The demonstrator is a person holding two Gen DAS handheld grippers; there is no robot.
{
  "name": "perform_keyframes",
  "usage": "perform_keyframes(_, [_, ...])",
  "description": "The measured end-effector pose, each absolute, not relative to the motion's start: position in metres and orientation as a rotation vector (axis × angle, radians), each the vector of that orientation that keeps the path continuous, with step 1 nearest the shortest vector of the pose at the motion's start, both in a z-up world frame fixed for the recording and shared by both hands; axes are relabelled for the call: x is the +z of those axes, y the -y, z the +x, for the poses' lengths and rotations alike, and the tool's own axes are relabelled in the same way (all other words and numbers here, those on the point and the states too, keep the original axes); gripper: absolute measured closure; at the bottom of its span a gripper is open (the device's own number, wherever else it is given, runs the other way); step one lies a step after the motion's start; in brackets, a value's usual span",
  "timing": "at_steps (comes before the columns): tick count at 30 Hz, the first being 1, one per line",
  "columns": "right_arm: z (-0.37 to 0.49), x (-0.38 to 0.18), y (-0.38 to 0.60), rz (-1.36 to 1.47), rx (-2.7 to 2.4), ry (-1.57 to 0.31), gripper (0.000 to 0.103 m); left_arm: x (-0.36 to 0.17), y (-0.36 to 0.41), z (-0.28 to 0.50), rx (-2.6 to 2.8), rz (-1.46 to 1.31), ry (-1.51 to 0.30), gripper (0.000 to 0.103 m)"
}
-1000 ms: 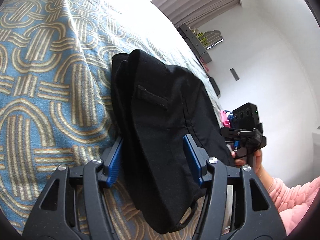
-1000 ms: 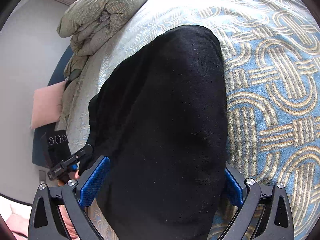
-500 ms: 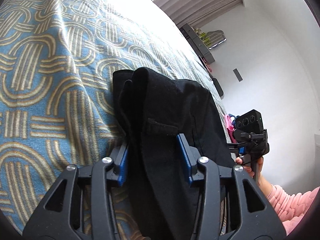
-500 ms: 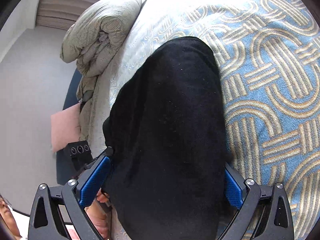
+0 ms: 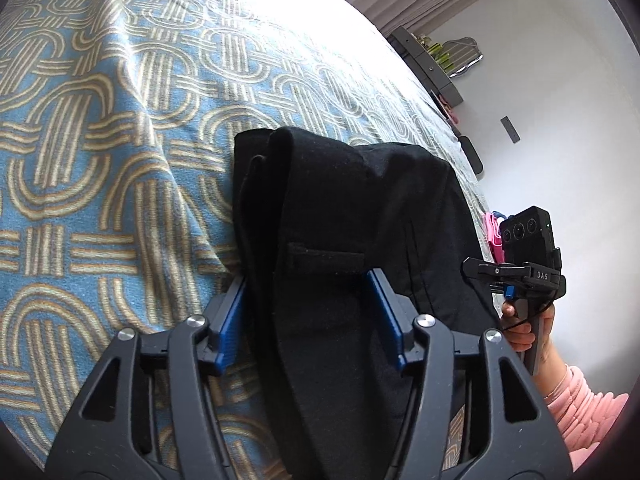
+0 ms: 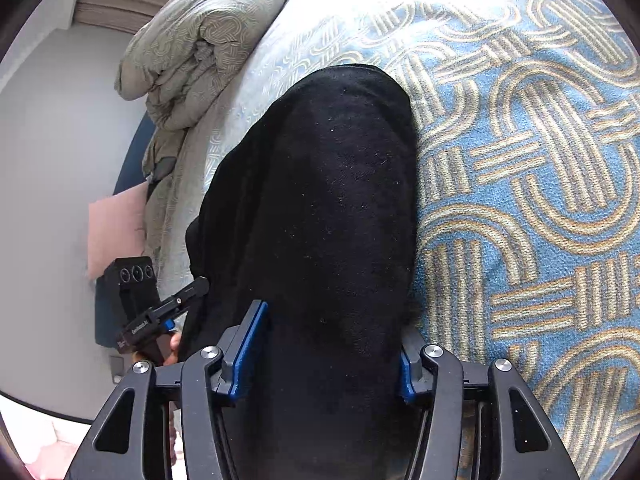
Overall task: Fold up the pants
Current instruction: 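Carry the pants with both grippers onto the stack of blue and pink clothes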
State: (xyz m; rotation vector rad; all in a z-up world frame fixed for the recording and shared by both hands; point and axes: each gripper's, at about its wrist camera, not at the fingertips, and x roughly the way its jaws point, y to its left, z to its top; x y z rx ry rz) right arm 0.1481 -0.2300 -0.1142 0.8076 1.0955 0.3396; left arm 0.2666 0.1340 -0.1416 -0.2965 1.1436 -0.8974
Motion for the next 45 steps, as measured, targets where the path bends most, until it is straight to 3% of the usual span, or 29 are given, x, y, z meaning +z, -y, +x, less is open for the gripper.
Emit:
perform_keyframes(1, [0.148, -0.114, 0.231, 0.819, 0.329, -1.096, 0.056, -0.138, -0.134, 0.265, -0.896, -0.304, -1.145, 0.060])
perform_keyframes(2, [0.147, -0.113, 0.230, 0.827, 0.292, -1.099, 0.079, -0.133, -0.134, 0.262, -0.893, -0.309, -1.137, 0.066])
perform_keyframes(3, [0.145, -0.112, 0.229, 0.830, 0.261, -1.100, 0.086, -0.125, -0.135, 0.259, -0.892, -0.301, -1.122, 0.068])
perform_keyframes(6, [0.136, -0.089, 0.220, 0.809, 0.250, -1.030, 0.092, -0.096, -0.133, 0.245, -0.880, -0.216, -1.060, 0.073])
perform_keyframes(13, [0.100, -0.017, 0.204, 0.648, 0.259, -0.894, 0.093, -0.031, -0.105, 0.200, -0.929, -0.021, -0.922, 0.075])
perform_keyframes(25, [-0.026, 0.052, 0.248, 0.552, 0.066, -0.708, 0.094, 0.033, -0.002, 0.130, -1.054, 0.069, -0.840, 0.076])
perform_keyframes(36, [-0.141, 0.072, 0.322, 0.580, -0.119, -0.547, 0.093, 0.072, 0.125, 0.061, -1.197, 0.237, -0.751, 0.076])
perform_keyframes(45, [-0.222, 0.101, 0.417, 0.594, -0.312, -0.390, 0.094, 0.118, 0.282, 0.008, -1.399, 0.351, -0.662, 0.076])
